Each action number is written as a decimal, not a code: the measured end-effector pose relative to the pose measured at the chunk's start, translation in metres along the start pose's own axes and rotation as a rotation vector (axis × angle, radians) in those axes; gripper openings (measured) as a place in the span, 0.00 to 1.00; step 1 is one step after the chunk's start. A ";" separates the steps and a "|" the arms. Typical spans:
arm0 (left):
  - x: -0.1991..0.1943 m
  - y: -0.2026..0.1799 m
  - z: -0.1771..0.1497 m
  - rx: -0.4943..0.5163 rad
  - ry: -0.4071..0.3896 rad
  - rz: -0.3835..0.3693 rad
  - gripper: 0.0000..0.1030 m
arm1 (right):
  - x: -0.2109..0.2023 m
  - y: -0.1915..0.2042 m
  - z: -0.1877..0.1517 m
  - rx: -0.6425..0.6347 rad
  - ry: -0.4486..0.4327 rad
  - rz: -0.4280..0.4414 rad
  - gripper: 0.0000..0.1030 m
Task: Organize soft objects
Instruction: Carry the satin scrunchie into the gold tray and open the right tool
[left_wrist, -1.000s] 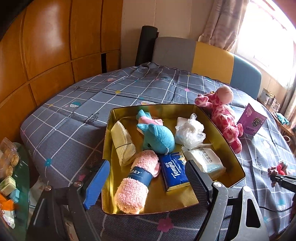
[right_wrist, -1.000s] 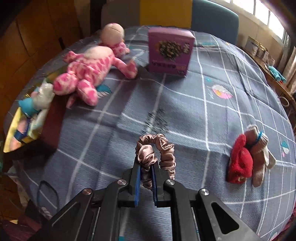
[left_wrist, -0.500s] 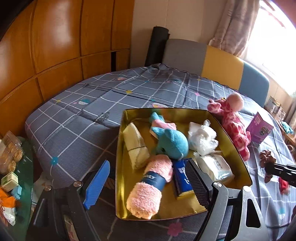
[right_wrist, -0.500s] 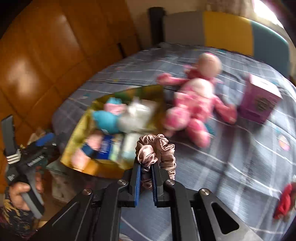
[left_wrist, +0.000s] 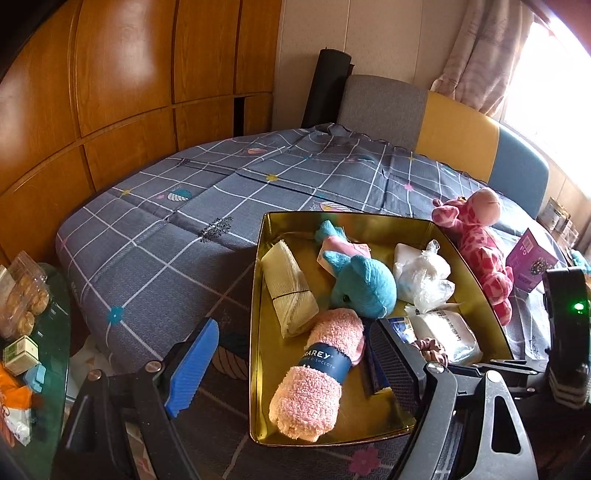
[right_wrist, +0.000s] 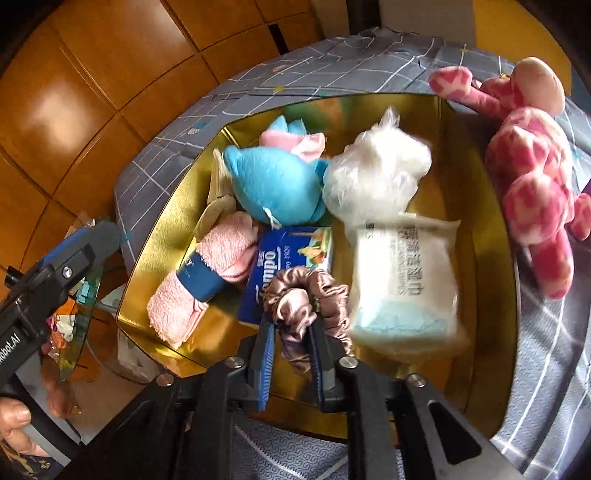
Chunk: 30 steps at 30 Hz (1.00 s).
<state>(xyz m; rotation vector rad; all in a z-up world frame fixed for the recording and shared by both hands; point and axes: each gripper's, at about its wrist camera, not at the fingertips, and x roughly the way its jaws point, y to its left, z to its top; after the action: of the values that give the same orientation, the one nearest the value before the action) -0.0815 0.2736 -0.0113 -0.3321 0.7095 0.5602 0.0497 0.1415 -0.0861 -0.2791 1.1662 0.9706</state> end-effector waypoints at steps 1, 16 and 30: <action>0.001 -0.001 0.000 0.003 0.001 0.001 0.82 | 0.000 0.000 0.000 -0.003 -0.002 0.006 0.26; -0.002 -0.011 -0.004 0.033 -0.002 -0.011 0.82 | -0.039 -0.005 -0.017 0.021 -0.086 -0.019 0.31; -0.009 -0.028 -0.008 0.075 -0.008 -0.038 0.82 | -0.076 -0.025 -0.029 0.070 -0.182 -0.092 0.31</action>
<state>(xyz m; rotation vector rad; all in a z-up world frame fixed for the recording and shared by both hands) -0.0752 0.2440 -0.0079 -0.2727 0.7134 0.4977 0.0455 0.0713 -0.0394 -0.1827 1.0102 0.8538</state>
